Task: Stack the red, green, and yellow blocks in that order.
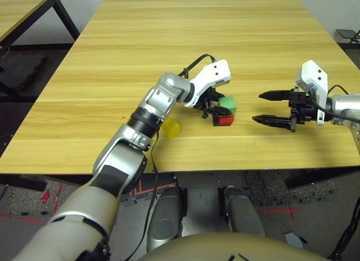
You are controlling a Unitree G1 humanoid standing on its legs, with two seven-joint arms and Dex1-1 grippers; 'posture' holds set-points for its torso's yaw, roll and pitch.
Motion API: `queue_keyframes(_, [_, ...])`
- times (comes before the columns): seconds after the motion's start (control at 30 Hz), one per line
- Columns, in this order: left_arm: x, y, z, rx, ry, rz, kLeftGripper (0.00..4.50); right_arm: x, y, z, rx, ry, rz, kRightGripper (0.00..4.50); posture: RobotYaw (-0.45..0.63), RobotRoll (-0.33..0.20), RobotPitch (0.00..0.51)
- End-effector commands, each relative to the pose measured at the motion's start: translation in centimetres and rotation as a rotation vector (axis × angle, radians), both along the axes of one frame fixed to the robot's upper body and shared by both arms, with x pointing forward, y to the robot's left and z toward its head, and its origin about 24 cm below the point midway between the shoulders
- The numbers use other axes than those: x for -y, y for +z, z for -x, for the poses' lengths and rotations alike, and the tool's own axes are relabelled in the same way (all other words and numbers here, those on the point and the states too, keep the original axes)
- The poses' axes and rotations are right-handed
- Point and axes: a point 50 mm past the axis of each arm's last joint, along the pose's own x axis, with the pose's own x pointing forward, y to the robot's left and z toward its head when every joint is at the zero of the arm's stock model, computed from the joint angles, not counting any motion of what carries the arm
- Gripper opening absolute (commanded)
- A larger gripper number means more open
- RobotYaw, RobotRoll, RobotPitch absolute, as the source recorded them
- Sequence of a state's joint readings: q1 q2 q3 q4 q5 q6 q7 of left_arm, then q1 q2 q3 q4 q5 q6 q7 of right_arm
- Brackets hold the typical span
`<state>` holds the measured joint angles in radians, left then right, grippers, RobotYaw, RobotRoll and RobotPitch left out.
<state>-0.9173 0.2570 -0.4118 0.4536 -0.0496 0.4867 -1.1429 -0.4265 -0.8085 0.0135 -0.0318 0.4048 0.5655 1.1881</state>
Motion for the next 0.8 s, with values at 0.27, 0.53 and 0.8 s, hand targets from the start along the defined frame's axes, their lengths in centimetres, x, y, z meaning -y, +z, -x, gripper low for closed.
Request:
queue_keyframes(0.27, [0.3, -0.2, 0.3, -0.006, -0.009, 0.0, 2.09, 0.2, 0.4, 0.1, 0.008, -0.006, 0.005, 4.5, -0.01, -0.059, 0.102])
queue_keyframes(0.53, [-0.1, -0.8, 0.5, -0.02, -0.023, -0.022, 3.13, 0.1, 0.5, 0.0, 0.009, -0.013, 0.004, 4.5, -0.01, -0.064, 0.106])
queue_keyframes(0.8, [-1.5, 2.5, 1.0, 0.025, 0.094, 0.077, 4.48, 0.0, 0.8, -0.3, 0.018, -0.012, 0.001, 4.5, 0.03, -0.069, 0.092])
